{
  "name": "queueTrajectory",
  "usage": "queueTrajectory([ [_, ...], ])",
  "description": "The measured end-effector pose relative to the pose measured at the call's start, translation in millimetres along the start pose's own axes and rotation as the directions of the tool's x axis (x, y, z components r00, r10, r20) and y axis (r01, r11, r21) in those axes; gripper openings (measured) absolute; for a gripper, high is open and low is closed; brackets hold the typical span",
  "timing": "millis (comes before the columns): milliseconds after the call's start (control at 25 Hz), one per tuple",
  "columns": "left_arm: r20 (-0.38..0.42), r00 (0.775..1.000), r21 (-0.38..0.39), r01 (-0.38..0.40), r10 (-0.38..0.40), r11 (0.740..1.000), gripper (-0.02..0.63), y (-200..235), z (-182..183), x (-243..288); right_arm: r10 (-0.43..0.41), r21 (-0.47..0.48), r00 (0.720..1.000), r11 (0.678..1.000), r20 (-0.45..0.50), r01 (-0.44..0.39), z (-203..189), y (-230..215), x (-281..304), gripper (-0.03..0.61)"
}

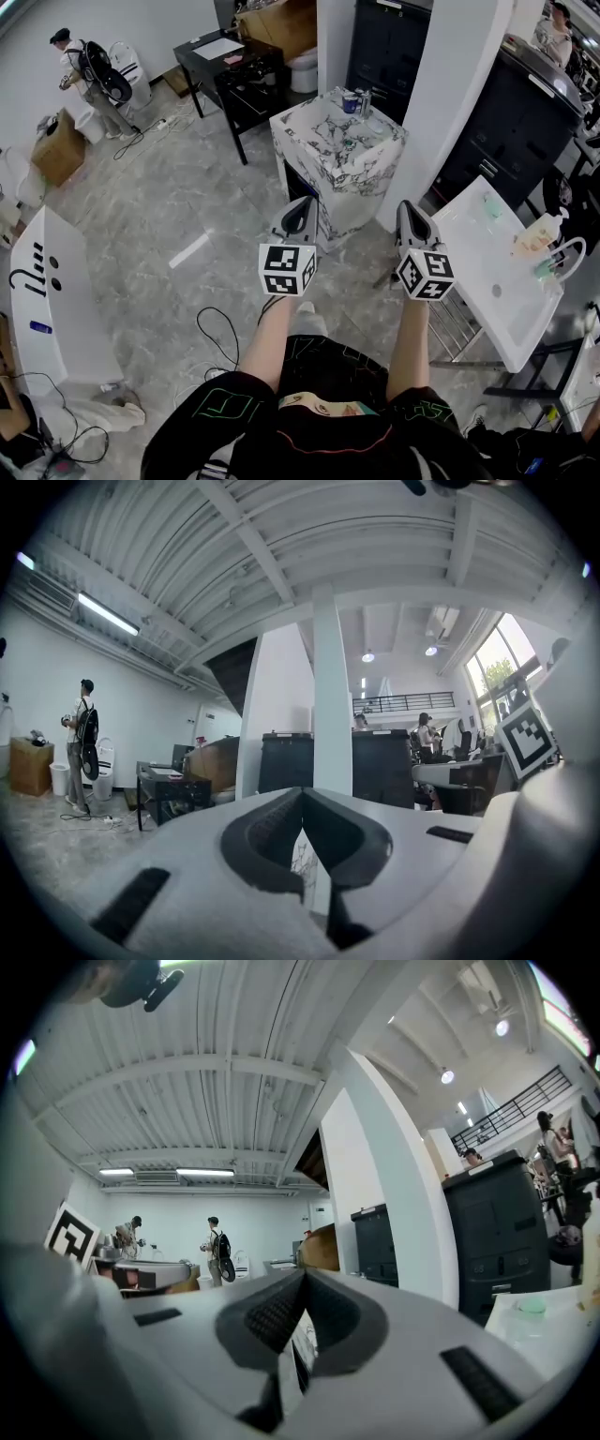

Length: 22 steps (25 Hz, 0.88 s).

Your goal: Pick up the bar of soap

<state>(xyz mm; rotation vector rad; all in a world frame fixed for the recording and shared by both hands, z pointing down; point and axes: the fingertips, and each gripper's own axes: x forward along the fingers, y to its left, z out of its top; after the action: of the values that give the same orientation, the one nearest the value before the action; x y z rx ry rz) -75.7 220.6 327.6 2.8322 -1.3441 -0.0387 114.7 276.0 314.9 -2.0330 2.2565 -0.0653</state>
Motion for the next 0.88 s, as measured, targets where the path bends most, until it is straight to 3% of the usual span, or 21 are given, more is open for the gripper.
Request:
queueTrajectory([
  [480,0.048,0.999,0.007,0.006,-0.007,1.0,0.008,26.4,12.9,54.0,-0.005,-0.018,1.0,1.0,0.03,0.005,11.4,-29.3,45.0,0.005],
  [880,-0.026,0.999,-0.043,0.046,-0.047,0.998,0.008,58.5,-34.2,153.5,-0.037,-0.001,0.999,0.999,-0.03,0.037,-24.3,-72.5,129.8,0.005],
])
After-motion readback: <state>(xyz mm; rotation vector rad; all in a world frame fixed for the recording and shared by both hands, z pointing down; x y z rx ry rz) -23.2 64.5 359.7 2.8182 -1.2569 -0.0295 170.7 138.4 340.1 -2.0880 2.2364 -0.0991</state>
